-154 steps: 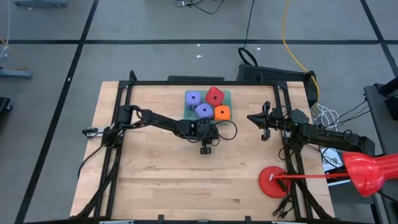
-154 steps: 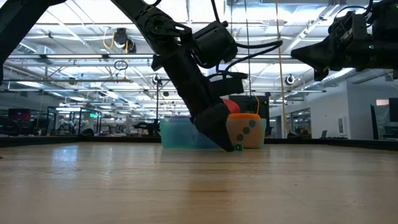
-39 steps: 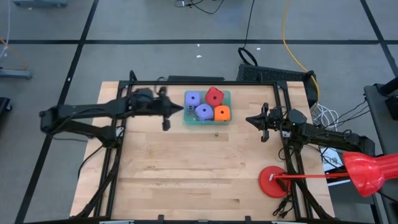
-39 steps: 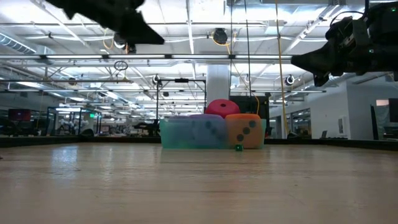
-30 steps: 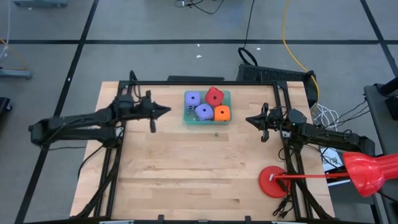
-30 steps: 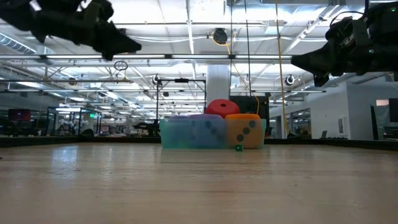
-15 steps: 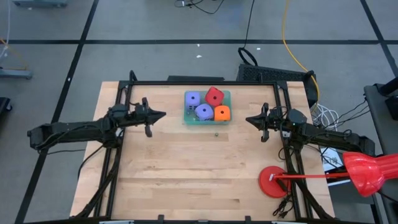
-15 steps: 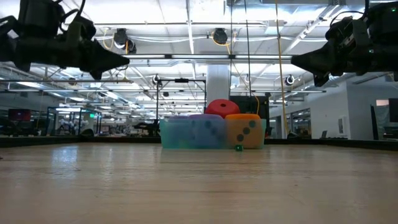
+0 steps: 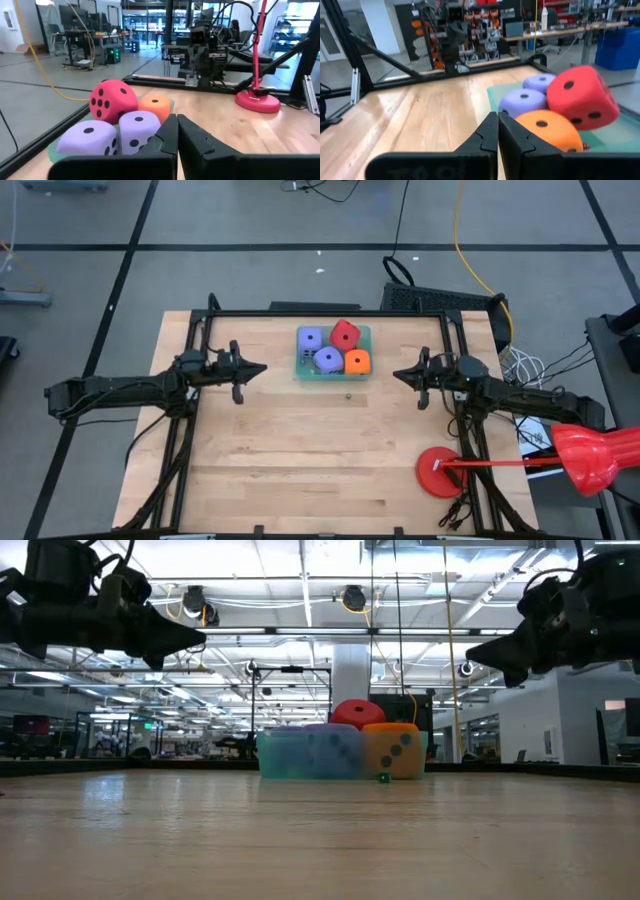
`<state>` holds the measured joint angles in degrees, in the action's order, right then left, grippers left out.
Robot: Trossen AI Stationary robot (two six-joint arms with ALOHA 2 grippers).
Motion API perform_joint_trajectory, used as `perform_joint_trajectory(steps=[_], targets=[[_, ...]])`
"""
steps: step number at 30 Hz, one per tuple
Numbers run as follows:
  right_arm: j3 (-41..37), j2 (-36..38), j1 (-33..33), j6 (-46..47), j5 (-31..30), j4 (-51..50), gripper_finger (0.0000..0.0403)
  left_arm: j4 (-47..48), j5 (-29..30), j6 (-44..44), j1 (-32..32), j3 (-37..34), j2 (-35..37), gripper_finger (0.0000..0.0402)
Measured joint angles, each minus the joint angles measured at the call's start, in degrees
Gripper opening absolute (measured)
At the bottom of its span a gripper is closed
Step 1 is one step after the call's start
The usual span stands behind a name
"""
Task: Pick & Place Dice
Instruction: Put the small dark green dice into the basket
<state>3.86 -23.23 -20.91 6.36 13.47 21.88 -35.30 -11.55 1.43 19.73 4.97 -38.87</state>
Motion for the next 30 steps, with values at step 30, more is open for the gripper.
perform_joint_trajectory(steps=[30], targets=[[32.89, -60.54, 24.29, -9.66, -23.97, -8.79, 0.0145, 0.78, 3.17, 0.27, 0.0, 0.0, -0.11, 0.0026]])
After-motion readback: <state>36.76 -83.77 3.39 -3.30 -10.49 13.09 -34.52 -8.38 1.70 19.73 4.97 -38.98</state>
